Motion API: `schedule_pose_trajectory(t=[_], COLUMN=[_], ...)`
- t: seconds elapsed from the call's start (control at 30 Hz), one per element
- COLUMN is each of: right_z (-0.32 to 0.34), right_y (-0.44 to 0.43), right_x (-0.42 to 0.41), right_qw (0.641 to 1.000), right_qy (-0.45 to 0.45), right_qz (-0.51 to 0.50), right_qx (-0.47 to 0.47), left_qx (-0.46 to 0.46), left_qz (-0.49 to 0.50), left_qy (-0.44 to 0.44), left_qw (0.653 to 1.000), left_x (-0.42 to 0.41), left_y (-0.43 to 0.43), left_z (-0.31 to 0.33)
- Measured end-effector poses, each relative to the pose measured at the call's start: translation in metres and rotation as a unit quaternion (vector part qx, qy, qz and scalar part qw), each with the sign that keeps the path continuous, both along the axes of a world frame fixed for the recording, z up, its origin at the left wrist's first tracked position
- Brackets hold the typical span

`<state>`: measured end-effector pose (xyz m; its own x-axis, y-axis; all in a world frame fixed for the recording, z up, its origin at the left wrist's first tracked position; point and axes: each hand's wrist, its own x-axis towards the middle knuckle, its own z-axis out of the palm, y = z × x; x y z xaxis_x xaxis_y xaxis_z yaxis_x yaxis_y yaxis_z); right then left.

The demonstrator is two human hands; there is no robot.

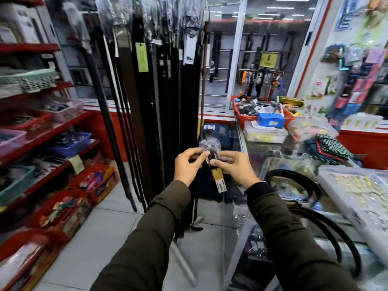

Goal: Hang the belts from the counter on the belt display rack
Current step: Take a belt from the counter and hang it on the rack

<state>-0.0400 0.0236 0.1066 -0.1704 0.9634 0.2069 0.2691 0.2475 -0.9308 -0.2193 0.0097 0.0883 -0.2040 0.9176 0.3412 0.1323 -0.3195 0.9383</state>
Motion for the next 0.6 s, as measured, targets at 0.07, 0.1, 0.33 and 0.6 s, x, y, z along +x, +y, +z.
schedule_pose_trajectory(t=[0.07, 0.1, 0.33, 0.6], right_z=[0.001, 0.002, 0.036, 0.096], right_y=[0.001, 0.002, 0.008, 0.014], right_x=[-0.009, -0.014, -0.055, -0.114], right_qw=[0.999, 0.998, 0.99, 0.972], right_qy=[0.045, 0.054, 0.061, 0.177], right_qz=[0.011, 0.016, 0.114, 0.11], right_qx=[0.005, 0.02, 0.063, 0.111], left_qx=[0.014, 0.019, 0.084, 0.065], left_qz=[0.012, 0.011, 0.036, -0.005], left_qy=[0.014, 0.013, -0.032, -0.16], left_qw=[1.0, 1.0, 0.995, 0.985], left_x=[-0.011, -0.017, -0.051, -0.097], left_y=[0.001, 0.001, -0.004, -0.012], left_z=[0.013, 0.021, 0.07, 0.108])
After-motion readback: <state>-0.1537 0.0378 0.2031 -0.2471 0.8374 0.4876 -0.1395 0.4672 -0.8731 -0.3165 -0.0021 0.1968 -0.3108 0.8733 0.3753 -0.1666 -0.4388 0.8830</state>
